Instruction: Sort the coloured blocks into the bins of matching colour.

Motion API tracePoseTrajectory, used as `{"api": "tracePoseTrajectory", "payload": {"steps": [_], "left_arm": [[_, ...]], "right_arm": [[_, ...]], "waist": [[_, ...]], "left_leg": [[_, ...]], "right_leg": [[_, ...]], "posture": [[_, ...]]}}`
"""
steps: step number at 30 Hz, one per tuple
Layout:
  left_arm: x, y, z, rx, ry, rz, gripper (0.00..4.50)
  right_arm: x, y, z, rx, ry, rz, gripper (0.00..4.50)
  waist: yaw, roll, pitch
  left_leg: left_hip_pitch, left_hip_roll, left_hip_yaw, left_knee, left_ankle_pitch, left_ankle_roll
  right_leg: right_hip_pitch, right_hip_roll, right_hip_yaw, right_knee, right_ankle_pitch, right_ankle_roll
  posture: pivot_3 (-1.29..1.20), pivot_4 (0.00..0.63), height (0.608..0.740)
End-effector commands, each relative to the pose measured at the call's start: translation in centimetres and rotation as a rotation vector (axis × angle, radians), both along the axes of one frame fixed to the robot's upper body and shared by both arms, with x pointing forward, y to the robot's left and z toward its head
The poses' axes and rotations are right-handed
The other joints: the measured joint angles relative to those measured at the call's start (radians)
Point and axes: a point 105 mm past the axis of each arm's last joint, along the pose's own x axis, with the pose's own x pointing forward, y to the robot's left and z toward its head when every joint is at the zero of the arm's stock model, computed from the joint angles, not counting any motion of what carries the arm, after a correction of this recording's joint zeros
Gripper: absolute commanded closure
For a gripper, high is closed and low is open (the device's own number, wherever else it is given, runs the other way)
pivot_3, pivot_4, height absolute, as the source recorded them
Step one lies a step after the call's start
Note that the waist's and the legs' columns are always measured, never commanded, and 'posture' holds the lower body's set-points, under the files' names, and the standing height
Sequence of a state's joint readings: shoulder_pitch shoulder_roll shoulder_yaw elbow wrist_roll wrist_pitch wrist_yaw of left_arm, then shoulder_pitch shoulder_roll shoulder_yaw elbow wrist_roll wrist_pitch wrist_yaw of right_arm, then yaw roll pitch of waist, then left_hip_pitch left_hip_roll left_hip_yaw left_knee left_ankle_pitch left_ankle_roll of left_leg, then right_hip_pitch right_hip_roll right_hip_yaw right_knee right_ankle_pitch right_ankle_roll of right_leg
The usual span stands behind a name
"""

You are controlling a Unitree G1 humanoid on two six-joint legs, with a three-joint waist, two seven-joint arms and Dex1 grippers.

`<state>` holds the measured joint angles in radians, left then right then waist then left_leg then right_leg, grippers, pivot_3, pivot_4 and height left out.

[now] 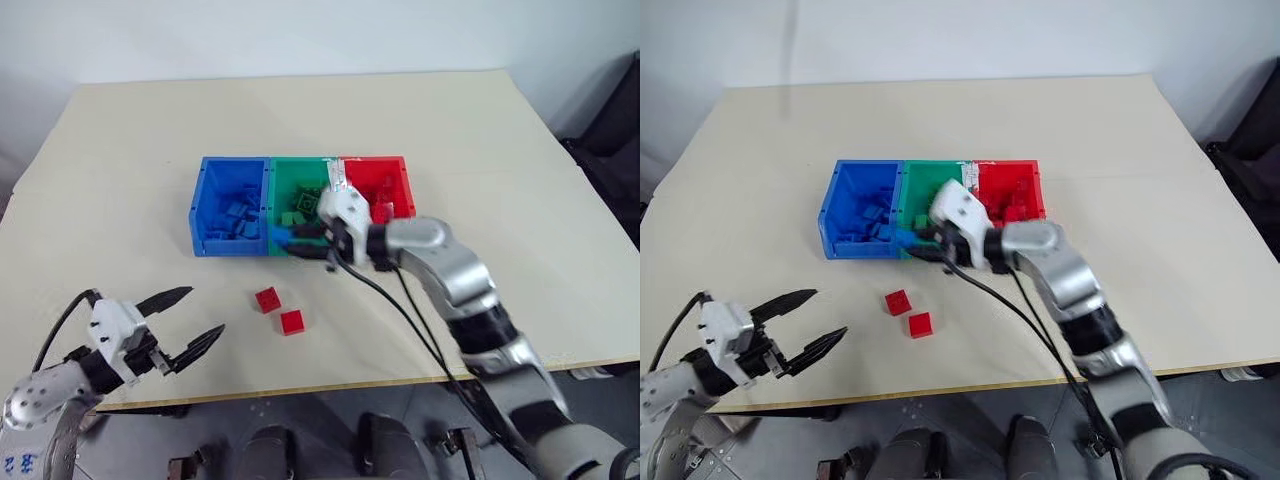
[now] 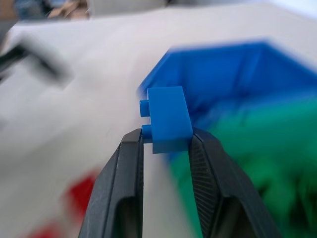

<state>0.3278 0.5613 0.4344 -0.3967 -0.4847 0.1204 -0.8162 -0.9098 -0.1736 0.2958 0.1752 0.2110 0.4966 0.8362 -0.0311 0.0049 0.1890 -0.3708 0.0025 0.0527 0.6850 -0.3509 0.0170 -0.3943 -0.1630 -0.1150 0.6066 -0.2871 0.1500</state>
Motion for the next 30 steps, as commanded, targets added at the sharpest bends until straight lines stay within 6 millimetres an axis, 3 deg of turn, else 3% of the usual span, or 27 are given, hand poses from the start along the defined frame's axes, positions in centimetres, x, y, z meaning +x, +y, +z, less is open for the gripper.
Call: {"api": "tracePoseTrajectory", "payload": {"steps": [1,6,10,14,17,20,23,25,27,30], "left_arm": [[-0.8,0.1,1.0,0.0,-0.059,0.043,0.0],[-1.2,-0.1,0.6,-0.001,-0.06,0.057,0.0],[-1.2,-0.1,0.6,0.002,-0.063,0.058,0.0],[-0.9,-0.1,0.6,0.005,-0.063,0.044,0.0],[-0.2,-0.1,0.8,0.012,-0.064,0.013,0.0],[0.3,-0.1,1.2,0.012,-0.067,-0.016,0.0],[0.7,0.0,1.4,0.056,-0.051,-0.089,0.0],[1.1,0.0,1.4,0.088,-0.031,-0.124,0.0],[1.7,-0.3,1.5,0.12,0.007,-0.196,0.0],[1.6,-0.4,1.4,0.166,0.037,-0.273,0.0]], "right_arm": [[2.4,2.3,1.0,-0.035,-0.109,-0.098,3.6],[4.6,4.7,2.6,0.008,-0.139,-0.2,3.6],[4.3,4.9,2.8,0.012,-0.137,-0.142,2.3],[3.7,2.9,3.7,0.072,-0.178,-0.079,0.9],[1.3,-0.1,3.7,0.128,-0.244,0.074,0.03],[-0.5,-2.5,3.3,0.165,-0.258,0.158,0.03],[-3.0,-6.7,4.1,0.326,-0.324,0.202,0.03],[-4.0,-8.6,2.6,0.262,-0.25,0.232,0.03],[-5.9,-12.5,-0.7,0.13,-0.116,0.259,0.03],[-7.1,-15.7,-2.1,0.107,-0.088,0.203,0.03]], "waist": [[0.001,0.0,0.0],[-0.003,-0.001,0.0],[-0.004,-0.001,0.0],[-0.002,-0.001,0.0],[0.005,-0.001,-0.001],[0.002,-0.001,-0.001],[0.002,-0.001,-0.001],[0.002,0.0,0.0],[0.007,0.0,0.0],[0.024,-0.001,0.0]], "left_leg": [[0.0,0.0,0.0,0.0,0.0,0.0],[-0.001,-0.002,-0.001,0.0,0.0,0.0],[-0.001,-0.001,-0.001,-0.001,0.0,-0.001],[-0.001,-0.001,-0.001,-0.001,0.0,0.0],[-0.001,-0.002,-0.002,-0.001,0.0,0.0],[-0.001,-0.002,-0.003,-0.001,-0.001,0.0],[-0.001,-0.001,-0.002,-0.002,-0.001,0.0],[-0.001,0.0,-0.001,-0.002,-0.001,-0.001],[0.0,-0.001,0.0,-0.002,-0.001,0.0],[0.0,-0.001,0.0,-0.002,-0.001,0.0]], "right_leg": [[0.0,0.0,0.0,0.0,0.0,0.0],[-0.002,-0.001,0.0,0.002,0.0,-0.001],[-0.002,-0.001,0.0,0.002,-0.001,-0.002],[-0.002,-0.001,-0.001,0.002,-0.001,-0.002],[-0.001,-0.001,-0.001,0.002,-0.001,-0.002],[0.0,-0.001,-0.002,0.0,-0.001,-0.002],[0.0,0.0,-0.003,0.0,-0.001,-0.002],[0.0,0.0,-0.003,0.0,-0.001,-0.002],[0.0,0.0,-0.003,-0.001,-0.001,-0.002],[0.002,0.0,-0.005,-0.004,-0.001,-0.002]], "posture": [[0.0,0.15,0.74],[0.0,0.15,0.74],[0.0,0.15,0.74],[0.0,0.15,0.74],[0.0,0.15,0.74],[0.0,0.15,0.74],[0.0,0.15,0.74],[0.0,0.15,0.74],[0.0,0.15,0.74],[0.0,0.15,0.74]]}}
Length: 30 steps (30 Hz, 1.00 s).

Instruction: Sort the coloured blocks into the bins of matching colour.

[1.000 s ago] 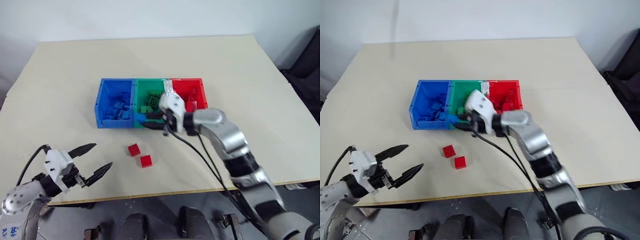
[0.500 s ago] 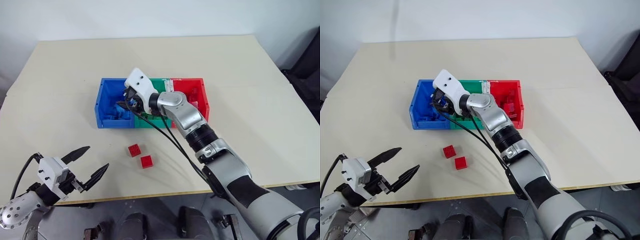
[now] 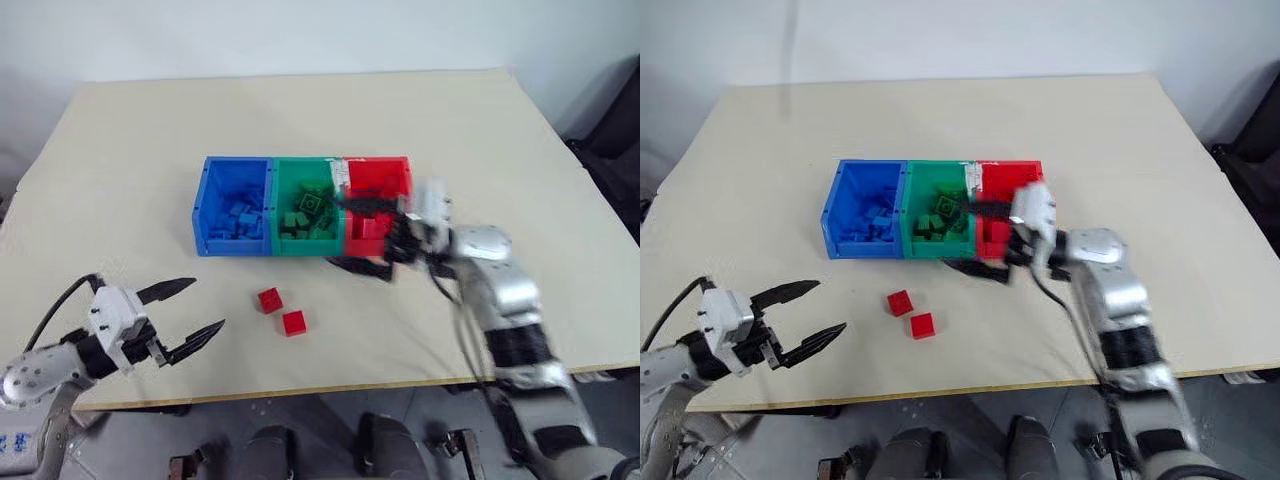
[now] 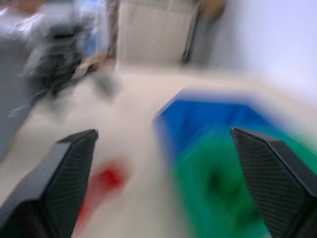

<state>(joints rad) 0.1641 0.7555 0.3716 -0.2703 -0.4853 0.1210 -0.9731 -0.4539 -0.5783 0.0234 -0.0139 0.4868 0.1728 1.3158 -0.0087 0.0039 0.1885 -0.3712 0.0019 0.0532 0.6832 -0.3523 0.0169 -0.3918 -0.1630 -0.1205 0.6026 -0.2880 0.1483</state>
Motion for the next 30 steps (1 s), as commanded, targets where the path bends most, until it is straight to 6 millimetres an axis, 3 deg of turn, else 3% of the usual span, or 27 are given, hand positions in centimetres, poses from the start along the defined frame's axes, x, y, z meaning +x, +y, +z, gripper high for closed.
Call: {"api": "tracePoseTrajectory", "payload": {"steps": [1,5,9,12,19,23,30], "left_arm": [[-0.3,-0.1,0.0,0.026,0.019,-0.081,0.0],[0.5,1.3,-0.1,0.06,0.037,-0.103,0.0],[1.0,1.3,-0.1,0.065,0.054,-0.133,0.0],[1.2,-1.3,0.3,0.044,0.103,-0.212,0.0],[1.2,-8.1,1.5,0.181,0.146,-0.386,0.0],[1.6,-11.5,0.3,0.255,0.208,-0.454,0.0],[4.2,-13.5,-2.1,0.401,0.253,-0.394,0.0]], "right_arm": [[-1.5,-1.9,1.1,0.063,-0.058,-0.011,0.03],[-3.2,-5.6,-1.8,-0.034,-0.017,-0.112,0.03],[-3.9,-7.0,-2.5,-0.069,-0.018,-0.164,0.03],[-4.1,-7.1,-2.7,-0.068,0.0,-0.188,0.03],[-5.7,-5.8,-2.4,-0.053,0.043,-0.168,0.03],[-5.8,-5.6,-2.5,-0.046,0.034,-0.19,0.03],[-6.9,-5.1,-2.6,-0.036,0.05,-0.212,0.03]], "waist": [[-0.001,0.001,0.0],[0.0,0.001,0.001],[0.006,0.001,0.001],[0.008,0.001,0.0],[0.025,0.001,0.0],[0.033,0.001,0.0],[0.036,0.0,0.001]], "left_leg": [[0.0,0.0,0.0,0.0,0.0,0.0],[0.002,0.002,0.008,0.0,0.0,-0.001],[0.002,0.002,0.012,0.0,0.0,0.0],[0.002,0.002,0.011,0.0,0.0,0.0],[0.002,0.001,0.01,0.001,0.0,0.0],[0.003,0.0,0.011,0.002,0.001,0.0],[0.001,0.0,0.011,0.002,0.001,0.0]], "right_leg": [[-0.001,0.0,0.001,0.0,0.0,0.0],[-0.001,0.001,0.001,0.0,0.0,0.001],[-0.001,0.0,0.002,0.0,0.0,0.001],[-0.001,0.0,0.003,0.0,0.001,0.001],[-0.001,0.0,0.003,0.001,0.001,0.001],[0.0,0.0,0.005,0.002,0.001,0.002],[0.0,0.001,0.004,0.001,0.001,0.002]], "posture": [[0.0,0.15,0.74],[0.0,0.15,0.74],[0.0,0.15,0.74],[0.0,0.15,0.74],[0.0,0.15,0.74],[0.0,0.15,0.74],[0.0,0.15,0.74]]}}
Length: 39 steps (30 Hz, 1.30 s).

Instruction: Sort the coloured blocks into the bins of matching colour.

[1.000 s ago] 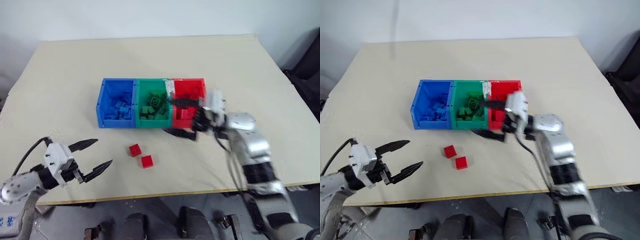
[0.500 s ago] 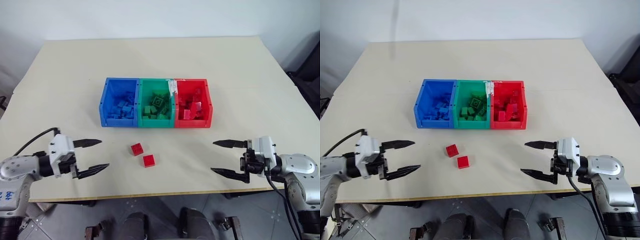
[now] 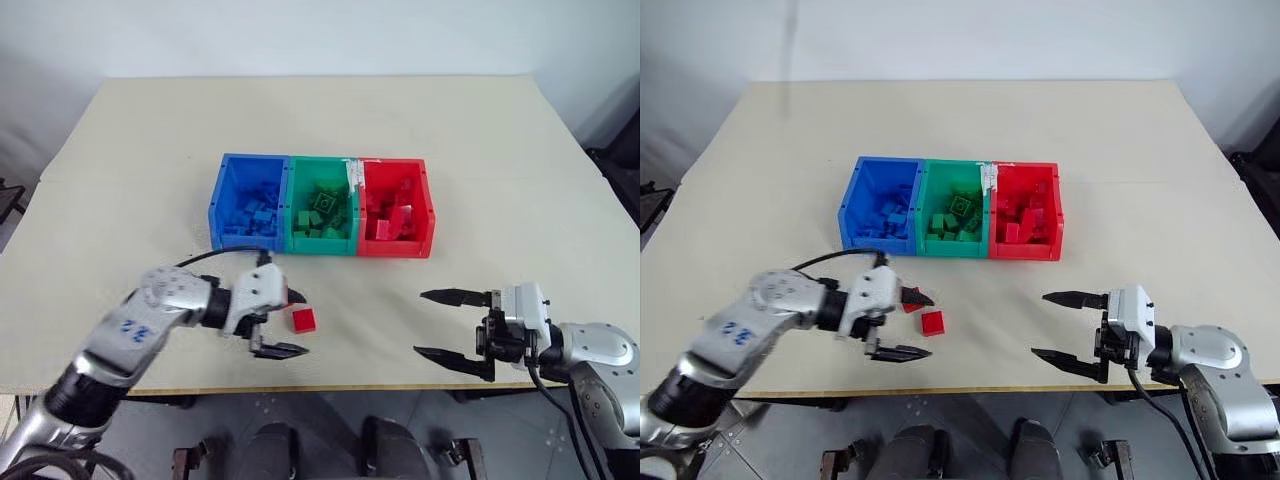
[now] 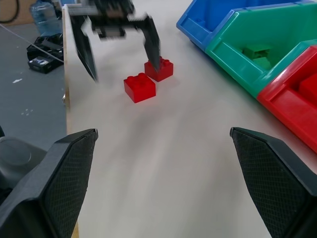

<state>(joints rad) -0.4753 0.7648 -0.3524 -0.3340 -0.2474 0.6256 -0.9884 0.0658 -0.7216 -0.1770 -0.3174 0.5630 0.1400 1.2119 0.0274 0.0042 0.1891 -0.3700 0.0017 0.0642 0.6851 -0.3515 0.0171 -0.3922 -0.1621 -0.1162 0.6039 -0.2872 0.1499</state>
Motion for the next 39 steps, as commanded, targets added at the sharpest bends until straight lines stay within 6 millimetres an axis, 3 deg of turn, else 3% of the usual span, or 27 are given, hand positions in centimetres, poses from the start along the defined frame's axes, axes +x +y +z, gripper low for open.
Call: {"api": "tracePoseTrajectory", "payload": {"steps": [1,5,6,8,13,16,18,21,23,29,37,39], "left_arm": [[0.7,-0.1,-0.3,0.056,-0.019,0.014,0.0],[0.9,-0.4,-1.2,0.106,-0.01,0.009,0.0],[0.9,-0.5,-1.2,0.11,-0.007,0.006,0.19],[0.7,-0.6,-1.3,0.123,0.0,-0.007,0.62],[0.9,-0.8,-1.2,0.111,-0.013,-0.007,2.21],[1.1,-2.0,0.2,0.017,-0.06,-0.059,3.03],[1.6,-2.9,1.7,-0.087,-0.077,-0.06,3.03],[4.1,-4.7,6.1,-0.279,-0.149,-0.037,3.03],[5.3,-5.2,7.1,-0.284,-0.188,-0.047,3.03],[10.7,-9.5,11.5,-0.456,-0.361,0.047,3.03],[13.9,-12.5,11.8,-0.537,-0.396,0.142,3.03],[14.1,-12.8,12.0,-0.561,-0.389,0.15,2.3]], "right_arm": [[-0.7,0.3,1.2,0.012,-0.041,0.001,0.03],[-1.1,0.5,1.0,0.004,-0.041,-0.011,0.03],[-1.2,0.5,1.0,0.003,-0.041,-0.015,0.01],[-1.2,0.4,1.0,0.001,-0.046,-0.026,0.0],[-0.9,0.1,1.1,-0.001,-0.061,-0.05,0.0],[-0.8,-0.4,1.0,0.013,-0.068,-0.095,0.0],[-0.6,-0.6,1.1,0.029,-0.077,-0.134,0.0],[0.1,-1.6,1.6,0.112,-0.113,-0.287,0.0],[0.6,-2.2,2.1,0.165,-0.137,-0.376,0.0],[2.2,-5.3,3.6,0.248,-0.285,-0.717,0.0],[2.0,-5.3,3.5,0.238,-0.319,-0.823,0.0],[1.8,-5.2,3.4,0.237,-0.322,-0.838,0.0]], "waist": [[-0.001,0.0,0.0],[-0.001,0.0,0.0],[-0.001,0.0,0.0],[0.0,0.0,0.0],[0.0,0.0,0.0],[0.003,-0.001,0.0],[0.006,-0.001,0.0],[0.023,-0.002,0.001],[0.025,-0.002,0.001],[0.028,-0.002,0.0],[0.02,-0.002,0.0],[0.019,-0.002,0.0]], "left_leg": [[0.0,0.0,0.0,0.0,0.0,0.0],[0.0,0.0,0.0,0.0,0.0,0.0],[0.0,0.0,0.0,0.0,0.0,0.0],[0.0,0.0,0.0,0.001,0.0,0.0],[0.0,0.0,0.0,0.001,0.0,0.0],[0.0,0.0,-0.001,0.002,0.0,0.0],[-0.001,0.0,-0.001,0.004,0.0,0.001],[-0.004,0.0,-0.003,0.008,0.0,0.001],[-0.005,0.001,-0.004,0.012,0.0,0.001],[-0.003,-0.001,-0.002,0.013,0.0,0.002],[-0.005,-0.002,0.0,0.008,0.001,0.003],[-0.005,-0.002,0.0,0.008,0.001,0.003]], "right_leg": [[0.0,0.0,0.0,0.0,0.0,0.0],[0.0,0.0,0.0,0.0,0.0,0.0],[0.0,0.0,0.0,0.0,0.0,0.0],[0.001,0.0,0.0,0.0,0.0,0.0],[0.001,0.0,0.0,0.0,0.0,0.0],[0.001,0.0,0.0,0.0,0.0,0.0],[0.001,0.0,0.0,0.0,0.0,0.001],[0.001,0.0,-0.002,0.002,0.001,0.001],[0.001,0.0,-0.002,0.003,0.001,0.002],[0.002,0.0,0.0,0.005,0.002,0.003],[0.0,0.0,0.0,0.002,0.002,0.003],[-0.001,0.0,0.0,0.001,0.002,0.003]], "posture": [[0.0,0.15,0.74],[0.0,0.15,0.74],[0.0,0.15,0.74],[0.0,0.15,0.74],[0.0,0.15,0.74],[0.0,0.15,0.74],[0.0,0.15,0.74],[0.0,0.15,0.74],[0.0,0.15,0.74],[0.0,0.15,0.74],[0.0,0.15,0.74],[0.0,0.15,0.74]]}}
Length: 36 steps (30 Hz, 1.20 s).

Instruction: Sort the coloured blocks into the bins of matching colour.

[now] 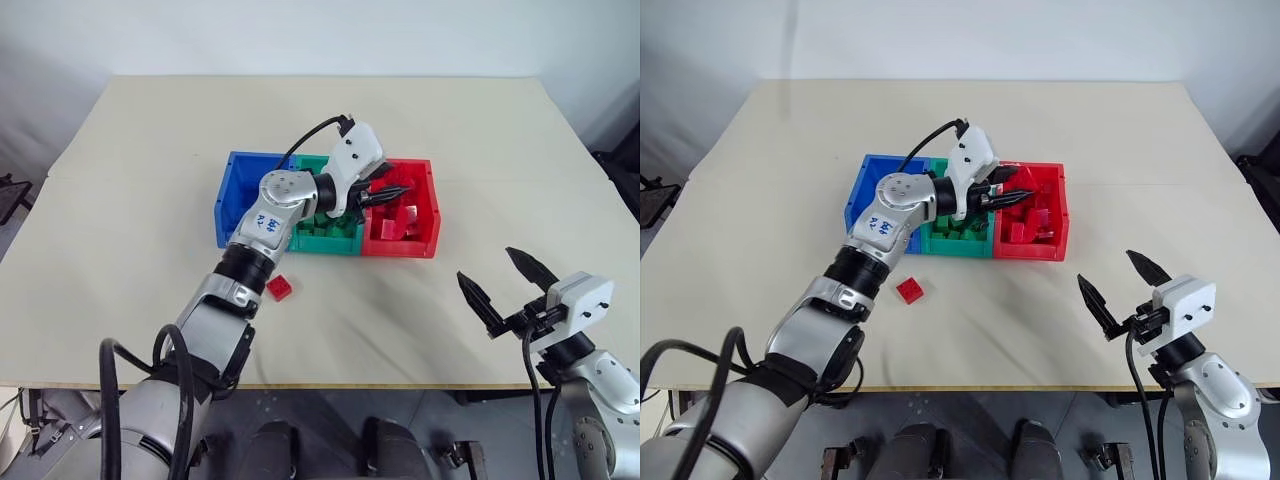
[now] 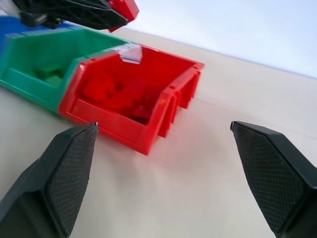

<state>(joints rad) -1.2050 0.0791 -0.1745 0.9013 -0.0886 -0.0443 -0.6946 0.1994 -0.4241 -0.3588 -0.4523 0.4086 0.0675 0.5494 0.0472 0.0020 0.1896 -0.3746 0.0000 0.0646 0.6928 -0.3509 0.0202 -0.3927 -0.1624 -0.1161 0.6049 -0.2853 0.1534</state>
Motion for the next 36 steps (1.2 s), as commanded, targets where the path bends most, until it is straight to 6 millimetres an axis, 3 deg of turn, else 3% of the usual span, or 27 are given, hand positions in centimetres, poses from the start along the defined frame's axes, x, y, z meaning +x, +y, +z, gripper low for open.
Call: {"api": "tracePoseTrajectory", "payload": {"steps": [1,7,8,11,16,18,21,25,29,33,36], "left_arm": [[0.2,-0.3,1.6,-0.055,-0.047,-0.001,1.98],[-1.2,0.2,1.3,-0.066,-0.094,-0.12,0.15],[-1.6,0.6,1.3,-0.07,-0.106,-0.145,0.04],[-2.9,3.2,0.5,-0.068,-0.12,-0.196,0.04],[-5.6,10.2,-2.0,-0.006,-0.101,-0.182,0.04],[-6.9,13.7,-2.5,0.014,-0.108,-0.125,0.04],[-9.3,17.2,-2.7,0.012,-0.097,-0.06,0.04],[-13.2,22.3,-5.1,0.033,0.025,0.072,0.04],[-14.6,26.9,-7.2,0.038,0.103,0.267,0.04],[-16.4,29.8,-8.5,0.075,0.163,0.357,0.04],[-17.0,29.3,-8.8,0.118,0.161,0.333,0.04]], "right_arm": [[-0.8,0.4,1.3,-0.007,-0.061,-0.021,0.0],[-1.1,1.2,1.0,-0.006,-0.052,0.025,0.0],[-1.1,1.5,1.0,-0.014,-0.052,0.047,0.0],[-1.0,2.8,0.8,-0.047,-0.049,0.161,0.0],[0.1,4.4,0.9,-0.1,-0.031,0.349,0.0],[0.6,5.2,1.1,-0.124,-0.016,0.444,0.0],[0.7,6.1,1.0,-0.166,0.025,0.591,0.0],[-0.2,6.9,-0.1,-0.339,0.112,0.825,0.0],[0.1,7.5,-0.2,-0.345,0.136,0.936,0.0],[0.7,7.7,-0.3,-0.353,0.149,0.986,0.0],[1.0,7.5,-0.4,-0.35,0.166,0.988,0.0]], "waist": [[0.0,0.0,0.0],[0.0,0.0,0.0],[-0.002,0.0,0.0],[-0.016,0.0,0.0],[-0.054,0.0,0.0],[-0.053,0.0,0.0],[-0.047,0.0,0.0],[-0.04,0.0,0.0],[-0.028,0.0,0.0],[-0.025,0.0,0.0],[-0.022,0.0,0.0]], "left_leg": [[0.0,0.0,0.0,0.0,0.0,0.0],[0.0,0.0,0.0,0.0,0.0,0.0],[0.0,0.0,0.0,0.0,0.0,0.0],[0.0,0.0,0.0,0.0,0.0,0.0],[0.002,0.001,0.0,-0.001,0.0,0.0],[0.003,0.002,-0.001,-0.001,0.0,0.0],[0.004,0.003,-0.007,0.0,0.0,0.0],[0.003,0.005,-0.011,0.001,-0.001,0.001],[0.003,0.006,-0.011,0.004,-0.003,0.003],[0.003,0.006,-0.01,0.005,-0.004,0.002],[0.003,0.006,-0.01,0.005,-0.004,0.002]], "right_leg": [[0.0,0.0,0.0,0.0,0.0,0.0],[0.0,0.0,0.0,0.0,0.0,0.0],[0.0,0.0,0.0,0.0,0.0,0.0],[0.0,0.0,0.0,0.0,0.0,0.0],[0.0,0.0,0.002,0.001,0.0,0.0],[0.0,0.0,0.003,0.002,0.0,0.0],[0.0,0.0,0.004,0.002,0.0,0.0],[0.002,-0.002,0.002,0.001,0.0,0.0],[0.004,-0.002,0.002,0.001,0.0,0.0],[0.003,-0.002,0.002,0.002,0.0,0.0],[0.003,-0.002,0.002,0.002,0.0,0.0]], "posture": [[0.0,0.15,0.74],[0.0,0.15,0.74],[0.0,0.15,0.74],[0.0,0.15,0.74],[0.0,0.15,0.74],[0.0,0.15,0.74],[0.0,0.15,0.74],[0.0,0.15,0.74],[0.0,0.15,0.74],[0.0,0.15,0.74],[0.0,0.15,0.74]]}}
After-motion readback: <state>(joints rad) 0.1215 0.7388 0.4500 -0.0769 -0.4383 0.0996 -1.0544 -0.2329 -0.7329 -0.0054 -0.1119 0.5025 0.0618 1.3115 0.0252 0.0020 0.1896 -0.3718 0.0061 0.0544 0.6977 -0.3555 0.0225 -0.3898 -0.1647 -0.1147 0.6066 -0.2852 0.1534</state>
